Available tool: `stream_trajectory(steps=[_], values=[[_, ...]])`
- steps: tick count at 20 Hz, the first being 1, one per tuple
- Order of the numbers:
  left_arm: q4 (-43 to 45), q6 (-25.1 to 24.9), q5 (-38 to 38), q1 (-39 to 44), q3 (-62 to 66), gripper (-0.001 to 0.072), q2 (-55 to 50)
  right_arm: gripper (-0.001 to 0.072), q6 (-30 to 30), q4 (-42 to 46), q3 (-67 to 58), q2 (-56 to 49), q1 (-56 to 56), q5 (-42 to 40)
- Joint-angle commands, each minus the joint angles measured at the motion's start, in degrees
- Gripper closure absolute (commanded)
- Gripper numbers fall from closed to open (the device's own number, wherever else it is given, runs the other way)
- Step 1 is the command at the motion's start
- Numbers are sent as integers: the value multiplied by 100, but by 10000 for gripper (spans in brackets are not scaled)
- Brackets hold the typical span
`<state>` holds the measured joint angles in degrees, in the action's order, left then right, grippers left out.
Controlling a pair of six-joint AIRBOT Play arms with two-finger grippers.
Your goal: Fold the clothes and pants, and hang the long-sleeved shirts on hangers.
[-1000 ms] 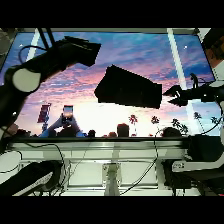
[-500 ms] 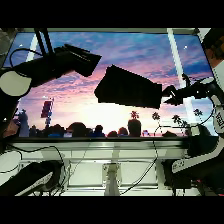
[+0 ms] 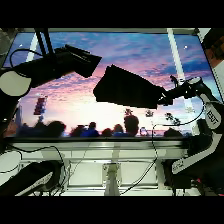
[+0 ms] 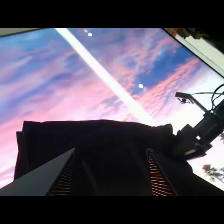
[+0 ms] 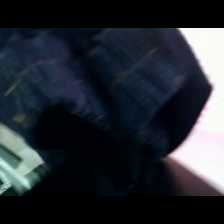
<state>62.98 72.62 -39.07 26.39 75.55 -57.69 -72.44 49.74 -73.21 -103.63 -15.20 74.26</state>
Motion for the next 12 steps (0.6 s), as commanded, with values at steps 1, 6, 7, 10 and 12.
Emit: stream_trajectory(steps=[1, 6, 7, 10, 12], values=[[2, -2, -4, -7, 4, 187, 4, 618, 9, -11, -7, -35, 164, -195], [4, -2, -2, -7, 4, 187, -9, 696, -186, -190, -627, 208, -299, 243], [4, -2, 0, -7, 4, 187, -20, 696, -396, -184, -778, 326, -568, 160], [7, -4, 0, -9, 4, 188, -81, 697, -811, -181, -1001, 778, -1825, -59], [4, -2, -2, -9, 2, 188, -157, 697, -1086, -83, -999, 1043, -2811, 37]])
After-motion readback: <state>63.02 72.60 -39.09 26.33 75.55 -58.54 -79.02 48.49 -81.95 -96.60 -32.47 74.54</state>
